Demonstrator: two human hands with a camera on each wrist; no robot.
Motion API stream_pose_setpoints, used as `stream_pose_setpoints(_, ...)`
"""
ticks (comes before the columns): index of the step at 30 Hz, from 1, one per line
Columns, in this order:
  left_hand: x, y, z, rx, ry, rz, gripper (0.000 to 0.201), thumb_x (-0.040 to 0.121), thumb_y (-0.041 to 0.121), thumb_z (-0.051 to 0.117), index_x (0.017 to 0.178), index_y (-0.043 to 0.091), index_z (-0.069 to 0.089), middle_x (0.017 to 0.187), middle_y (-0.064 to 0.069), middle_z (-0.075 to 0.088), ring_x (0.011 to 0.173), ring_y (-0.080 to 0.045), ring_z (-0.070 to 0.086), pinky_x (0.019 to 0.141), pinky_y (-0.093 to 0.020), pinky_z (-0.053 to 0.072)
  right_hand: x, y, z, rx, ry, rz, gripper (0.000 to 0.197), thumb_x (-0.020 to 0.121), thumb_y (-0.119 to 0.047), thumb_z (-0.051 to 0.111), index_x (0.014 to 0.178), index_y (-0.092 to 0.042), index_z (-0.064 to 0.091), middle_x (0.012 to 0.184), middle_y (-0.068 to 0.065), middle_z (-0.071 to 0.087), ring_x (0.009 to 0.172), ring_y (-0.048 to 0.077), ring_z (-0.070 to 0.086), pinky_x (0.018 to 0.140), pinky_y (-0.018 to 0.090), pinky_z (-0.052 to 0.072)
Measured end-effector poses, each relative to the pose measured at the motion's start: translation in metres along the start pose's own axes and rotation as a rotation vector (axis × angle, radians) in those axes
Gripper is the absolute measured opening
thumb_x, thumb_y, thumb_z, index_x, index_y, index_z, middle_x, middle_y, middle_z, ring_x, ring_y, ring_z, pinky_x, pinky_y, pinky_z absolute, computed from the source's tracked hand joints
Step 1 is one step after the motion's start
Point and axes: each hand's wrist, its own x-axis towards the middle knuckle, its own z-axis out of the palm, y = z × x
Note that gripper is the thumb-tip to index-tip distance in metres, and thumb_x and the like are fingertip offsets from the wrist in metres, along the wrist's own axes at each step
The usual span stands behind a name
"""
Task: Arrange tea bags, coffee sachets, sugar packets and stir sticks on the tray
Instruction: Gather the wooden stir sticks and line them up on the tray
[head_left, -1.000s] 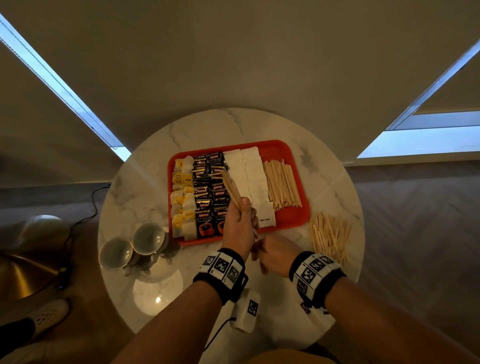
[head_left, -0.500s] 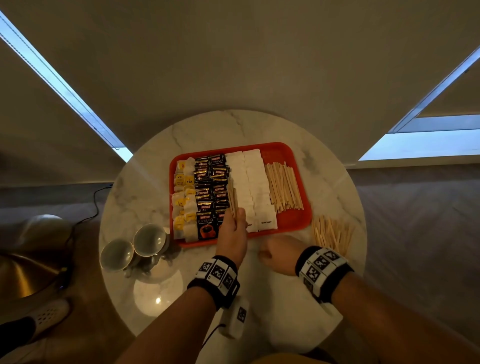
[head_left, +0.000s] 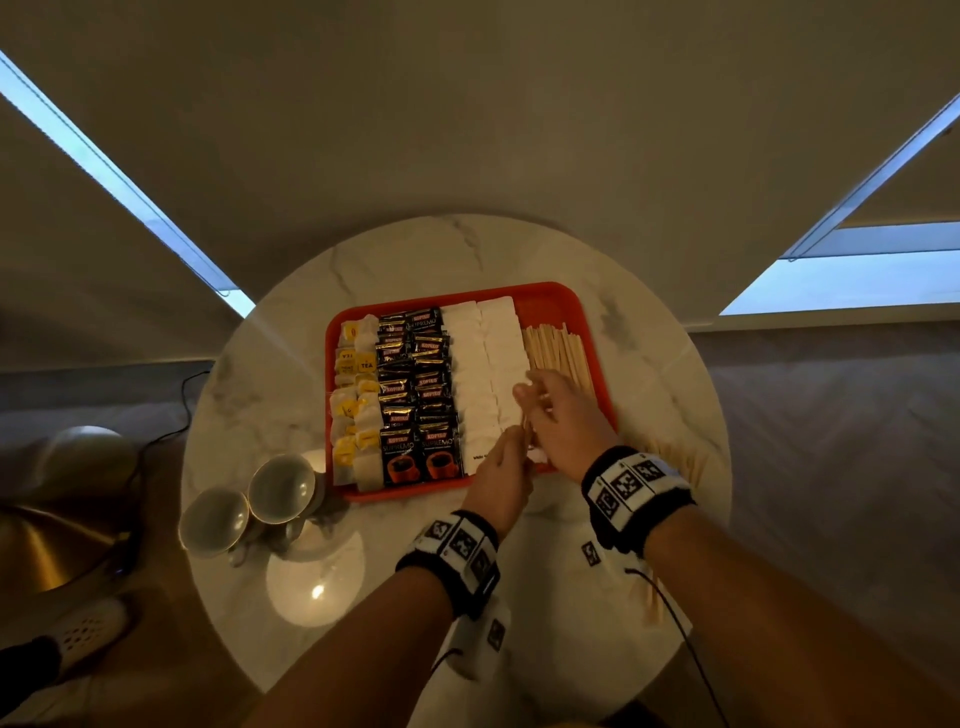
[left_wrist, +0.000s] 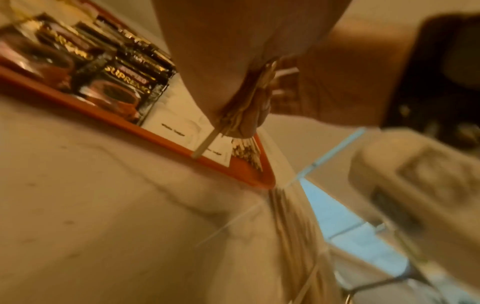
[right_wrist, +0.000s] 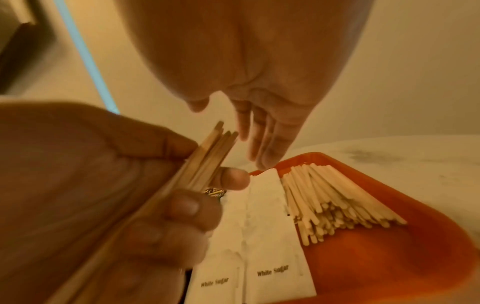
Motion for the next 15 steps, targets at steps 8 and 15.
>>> stream_pose_setpoints(8, 0.061, 0.041, 0.039, -0.154, 0.120, -0.079, 0.037, 0.102, 0.038, 0.035, 0.108, 0.014, 0.063, 0.109, -0.011, 0.069, 0.101, -0.025, 0.067, 0.094, -0.046, 0.054, 0.008, 0.035, -0.019, 0.008, -0.015, 0.103, 0.028, 0.098, -0.024, 0.060, 0.125, -0.024, 0.066, 0.112, -0.003, 0.071, 0.101, 0.015, 0.066, 0.092, 0.032, 0.055)
stream_pose_setpoints(15, 0.100, 0.051, 0.062, 0.042, 0.250, -0.083, 0.027, 0.100, 0.017, 0.040, 0.092, 0.010, 0.065, 0.083, -0.010, 0.066, 0.077, -0.027, 0.062, 0.061, -0.031, 0.048, 0.070, 0.057, -0.043, 0.042, -0.049, 0.183, 0.010, 0.093, -0.017, 0.063, 0.088, -0.025, 0.067, 0.080, -0.001, 0.067, 0.079, 0.024, 0.068, 0.079, 0.040, 0.060)
